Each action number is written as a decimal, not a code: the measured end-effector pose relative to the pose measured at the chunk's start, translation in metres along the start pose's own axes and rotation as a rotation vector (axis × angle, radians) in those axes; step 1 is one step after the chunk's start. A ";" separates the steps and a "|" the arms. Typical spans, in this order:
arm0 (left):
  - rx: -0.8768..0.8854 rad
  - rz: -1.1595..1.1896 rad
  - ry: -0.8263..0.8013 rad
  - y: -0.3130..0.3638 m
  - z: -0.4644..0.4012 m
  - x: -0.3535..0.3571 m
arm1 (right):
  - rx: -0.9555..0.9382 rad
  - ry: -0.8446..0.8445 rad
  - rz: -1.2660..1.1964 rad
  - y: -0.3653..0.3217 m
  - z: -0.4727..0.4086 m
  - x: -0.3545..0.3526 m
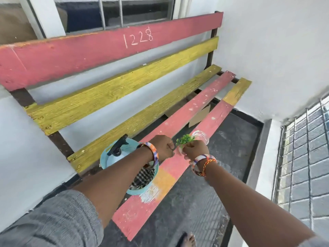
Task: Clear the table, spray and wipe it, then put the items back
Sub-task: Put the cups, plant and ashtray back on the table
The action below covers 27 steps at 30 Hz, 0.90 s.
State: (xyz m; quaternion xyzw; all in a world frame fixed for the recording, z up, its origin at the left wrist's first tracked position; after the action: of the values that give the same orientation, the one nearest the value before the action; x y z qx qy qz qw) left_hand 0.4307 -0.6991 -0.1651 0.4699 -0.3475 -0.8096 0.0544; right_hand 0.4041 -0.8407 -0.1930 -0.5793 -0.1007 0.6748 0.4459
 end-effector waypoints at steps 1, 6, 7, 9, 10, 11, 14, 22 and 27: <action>-0.014 0.003 0.005 0.005 -0.013 0.004 | -0.010 -0.001 0.011 0.007 -0.013 -0.009; -0.172 0.069 0.077 0.023 -0.078 0.040 | -0.018 -0.088 0.031 0.053 -0.083 -0.057; -0.210 0.089 0.076 0.023 -0.084 0.048 | -0.019 -0.097 0.048 0.060 -0.091 -0.065; -0.273 0.132 0.072 0.025 -0.098 0.062 | -0.011 -0.105 0.079 0.076 -0.107 -0.083; -0.299 0.145 0.072 0.027 -0.104 0.066 | -0.004 -0.105 0.100 0.085 -0.116 -0.092; -0.322 0.151 0.076 0.027 -0.110 0.069 | 0.009 -0.105 0.129 0.093 -0.124 -0.099; -0.351 0.142 0.086 0.025 -0.127 0.073 | 0.041 -0.098 0.153 0.114 -0.147 -0.112; -0.563 0.253 0.202 0.007 -0.144 0.113 | 0.100 -0.225 0.191 0.151 -0.188 -0.092; -0.664 0.307 0.156 -0.023 -0.160 0.151 | 0.170 -0.318 0.184 0.175 -0.213 -0.072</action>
State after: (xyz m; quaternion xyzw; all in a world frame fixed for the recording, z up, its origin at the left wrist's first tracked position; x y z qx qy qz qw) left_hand 0.4806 -0.8265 -0.3388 0.4297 -0.1273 -0.8223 0.3508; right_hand 0.4996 -1.0756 -0.3227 -0.4327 -0.0590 0.8017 0.4080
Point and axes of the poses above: each hand's wrist, its own z-axis away from the middle knuckle, its own x-axis out of the palm, y = z × x, the point moved 2 cm from there along -z, towards the middle knuckle
